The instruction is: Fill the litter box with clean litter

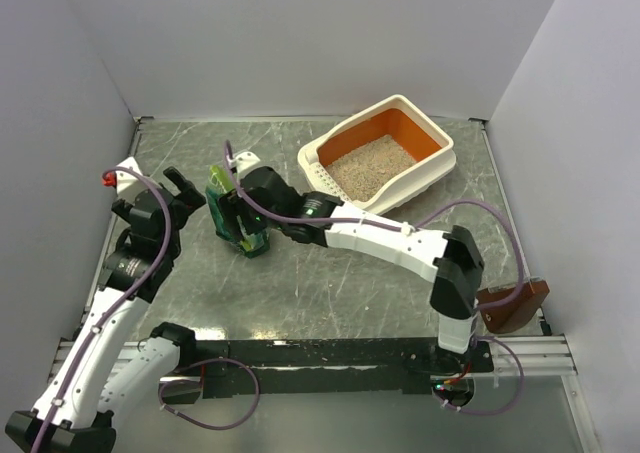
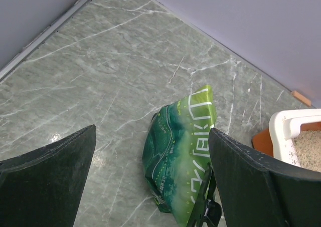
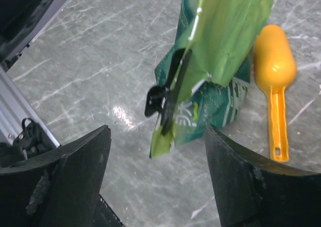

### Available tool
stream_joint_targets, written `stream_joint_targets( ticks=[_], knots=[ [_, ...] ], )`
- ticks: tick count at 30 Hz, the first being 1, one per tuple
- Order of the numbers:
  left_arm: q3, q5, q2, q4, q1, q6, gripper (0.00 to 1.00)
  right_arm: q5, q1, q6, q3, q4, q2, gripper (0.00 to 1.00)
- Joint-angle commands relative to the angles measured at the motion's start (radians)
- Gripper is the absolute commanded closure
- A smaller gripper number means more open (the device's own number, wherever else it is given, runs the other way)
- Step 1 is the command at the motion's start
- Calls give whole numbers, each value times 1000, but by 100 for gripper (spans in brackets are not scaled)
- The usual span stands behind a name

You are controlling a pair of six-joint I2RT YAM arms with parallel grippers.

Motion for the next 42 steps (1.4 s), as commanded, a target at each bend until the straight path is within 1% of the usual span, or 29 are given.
stream_joint_targets(
  ticks=[1,7,11,13,19,22,24,25,26,28,31,33,36,42],
  knots=[
    [3,2,-32,19,17,-17,3,56,21,19,104,6,63,20],
    [6,-43,-50,1,29,-46,3,68,33,33,141,-1,119,24],
    [7,-58,-53,-6,31,-56,3,110,39,37,163,-23,143,27],
    [6,-52,-56,-1,32,-53,3,130,41,42,178,-32,159,31],
    [6,-44,-56,1,32,-51,3,168,46,47,215,-54,198,36],
    [6,-44,-58,1,34,-48,3,208,55,44,235,-78,217,41],
    [6,-44,-58,2,32,-48,3,243,58,42,244,-92,221,50],
    [6,-43,-58,1,34,-49,3,266,62,42,247,-96,225,58],
    [6,-41,-58,4,34,-49,3,289,65,42,249,-100,226,70],
    [4,-43,-58,4,34,-48,3,335,69,53,255,-115,229,100],
    [4,-40,-56,2,35,-46,3,384,73,51,237,-112,215,100],
    [4,-41,-53,4,35,-45,3,400,76,44,195,-86,176,100],
    [3,-35,-53,7,37,-45,3,414,79,31,108,-34,75,100],
    [1,-23,-43,10,40,-39,3,462,79,25,-24,-86,-114,100]
  ],
)
